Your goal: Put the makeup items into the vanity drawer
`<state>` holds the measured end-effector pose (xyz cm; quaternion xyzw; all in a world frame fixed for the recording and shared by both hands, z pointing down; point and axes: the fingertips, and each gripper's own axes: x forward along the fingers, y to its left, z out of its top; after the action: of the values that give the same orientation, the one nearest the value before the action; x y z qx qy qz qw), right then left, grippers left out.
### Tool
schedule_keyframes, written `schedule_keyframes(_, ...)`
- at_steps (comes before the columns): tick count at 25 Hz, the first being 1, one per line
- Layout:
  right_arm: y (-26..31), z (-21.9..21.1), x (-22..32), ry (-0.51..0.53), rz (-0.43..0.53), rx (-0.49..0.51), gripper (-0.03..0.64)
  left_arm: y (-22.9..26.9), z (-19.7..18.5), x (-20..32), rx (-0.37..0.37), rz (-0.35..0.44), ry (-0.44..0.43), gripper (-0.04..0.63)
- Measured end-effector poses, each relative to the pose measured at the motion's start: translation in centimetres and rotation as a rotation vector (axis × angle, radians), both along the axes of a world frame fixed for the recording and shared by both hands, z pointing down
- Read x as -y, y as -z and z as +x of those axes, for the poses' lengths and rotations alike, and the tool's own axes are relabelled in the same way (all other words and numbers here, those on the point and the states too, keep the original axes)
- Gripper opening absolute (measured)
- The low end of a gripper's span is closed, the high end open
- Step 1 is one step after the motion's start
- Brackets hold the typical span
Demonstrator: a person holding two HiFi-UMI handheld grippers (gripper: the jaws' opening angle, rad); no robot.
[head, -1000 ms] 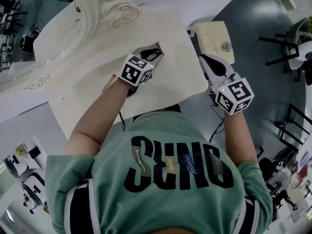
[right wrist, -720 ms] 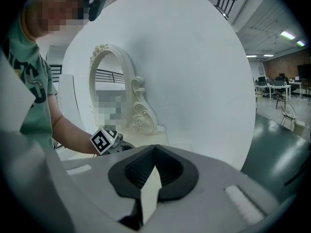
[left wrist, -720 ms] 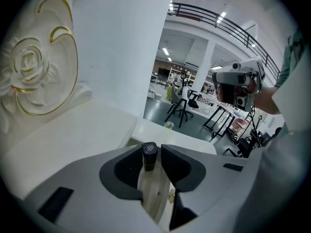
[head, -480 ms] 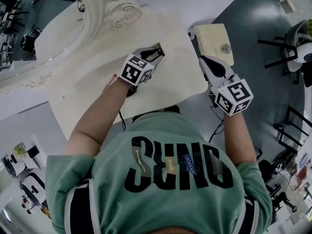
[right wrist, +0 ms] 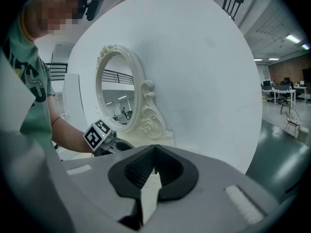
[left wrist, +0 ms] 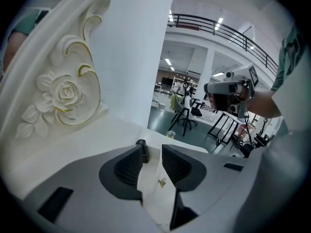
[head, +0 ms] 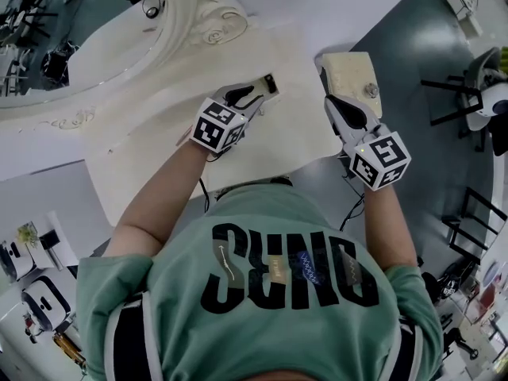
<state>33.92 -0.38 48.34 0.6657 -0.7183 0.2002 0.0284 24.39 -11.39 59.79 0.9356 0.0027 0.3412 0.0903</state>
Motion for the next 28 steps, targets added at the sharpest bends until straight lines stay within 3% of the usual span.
schedule_keyframes(4, 1.2, -2.6, 0.7, 0.023, 0.004, 0.007, 0.009, 3.5, -3.9, 0.4, -0.077, -0.020, 0.055, 0.120)
schedule_keyframes(9, 3.3, -5.7, 4.2, 0.109, 0.044, -0.008, 0.009, 8.8, -9.9, 3.8, -0.221, -0.036, 0.211, 0.118)
schedule_keyframes(22, 10.0, -17.6, 15.3, 0.368, 0.135, -0.040, 0.009, 20.3, -29.4, 11.7, -0.535, 0.097, 0.562, 0.012)
schedule_keyframes(24, 10.8, -19.2, 16.8, 0.415, 0.147, -0.034, 0.009, 21.0, -31.9, 12.2, -0.565, 0.113, 0.617, 0.005)
schedule_keyframes(28, 11.1, -21.8, 18.1, 0.435, 0.142, 0.007, 0.009, 20.6, -35.7, 12.8, -0.555, 0.107, 0.688, 0.005)
